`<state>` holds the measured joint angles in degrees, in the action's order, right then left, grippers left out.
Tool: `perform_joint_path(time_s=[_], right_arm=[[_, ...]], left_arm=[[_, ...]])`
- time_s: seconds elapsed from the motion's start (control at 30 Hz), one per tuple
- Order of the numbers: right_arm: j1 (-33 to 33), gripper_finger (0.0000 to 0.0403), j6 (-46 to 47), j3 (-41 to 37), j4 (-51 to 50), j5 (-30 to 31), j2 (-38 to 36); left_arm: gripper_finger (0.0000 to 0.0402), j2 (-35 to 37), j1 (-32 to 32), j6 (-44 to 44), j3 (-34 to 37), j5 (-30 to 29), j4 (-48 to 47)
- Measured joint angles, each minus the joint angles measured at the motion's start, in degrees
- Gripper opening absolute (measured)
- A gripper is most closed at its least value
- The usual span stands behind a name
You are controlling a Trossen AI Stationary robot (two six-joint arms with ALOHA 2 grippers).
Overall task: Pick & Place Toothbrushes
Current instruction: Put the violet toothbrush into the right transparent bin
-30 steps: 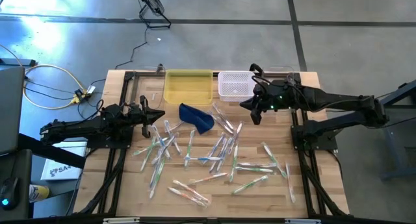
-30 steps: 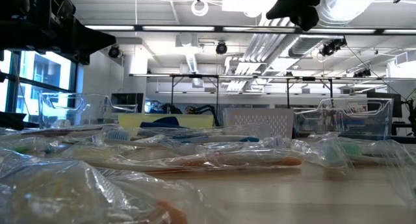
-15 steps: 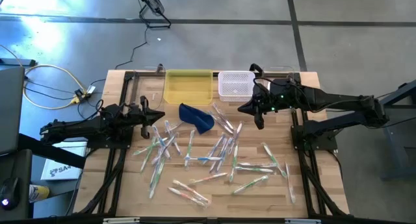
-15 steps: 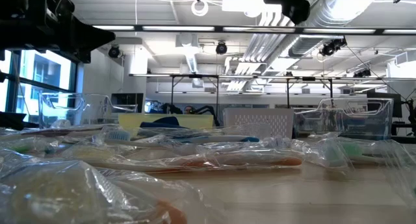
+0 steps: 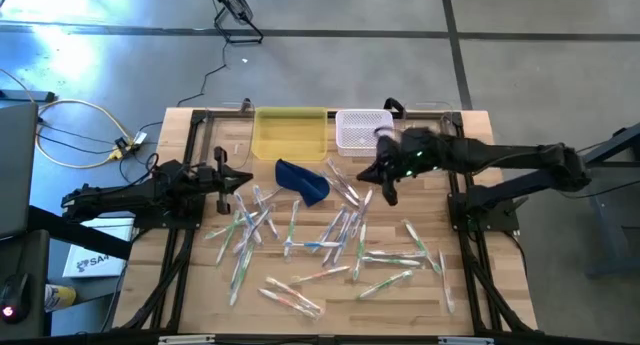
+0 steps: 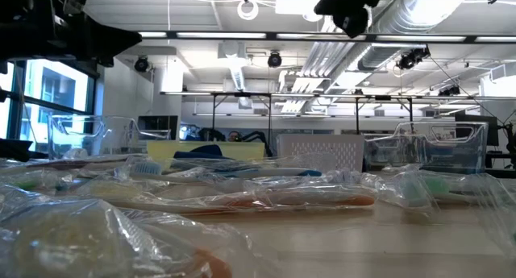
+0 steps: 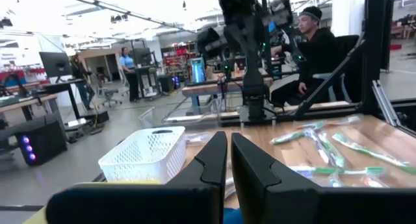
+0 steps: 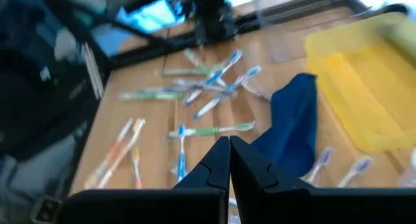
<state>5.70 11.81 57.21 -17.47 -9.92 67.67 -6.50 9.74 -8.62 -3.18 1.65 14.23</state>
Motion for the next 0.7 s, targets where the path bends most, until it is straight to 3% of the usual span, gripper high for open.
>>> perform_joint_path(time_s=[0.23, 0.5, 0.7], right_arm=[[-2.1, 0.0003, -5.6, 1.9, 0.2, 0.5, 8.7], [-2.4, 0.0003, -8.4, 6.8, -18.5, 2.4, 15.9], [-2.5, 0.0003, -13.4, 7.0, -23.1, 5.7, 17.0]], left_arm=[[0.0017, 0.0, 0.0, 0.0, 0.0, 0.1, -0.8], [0.0017, 0.0, 0.0, 0.0, 0.0, 0.1, -1.2], [0.0017, 0.0, 0.0, -0.1, 0.0, 0.1, -1.2]])
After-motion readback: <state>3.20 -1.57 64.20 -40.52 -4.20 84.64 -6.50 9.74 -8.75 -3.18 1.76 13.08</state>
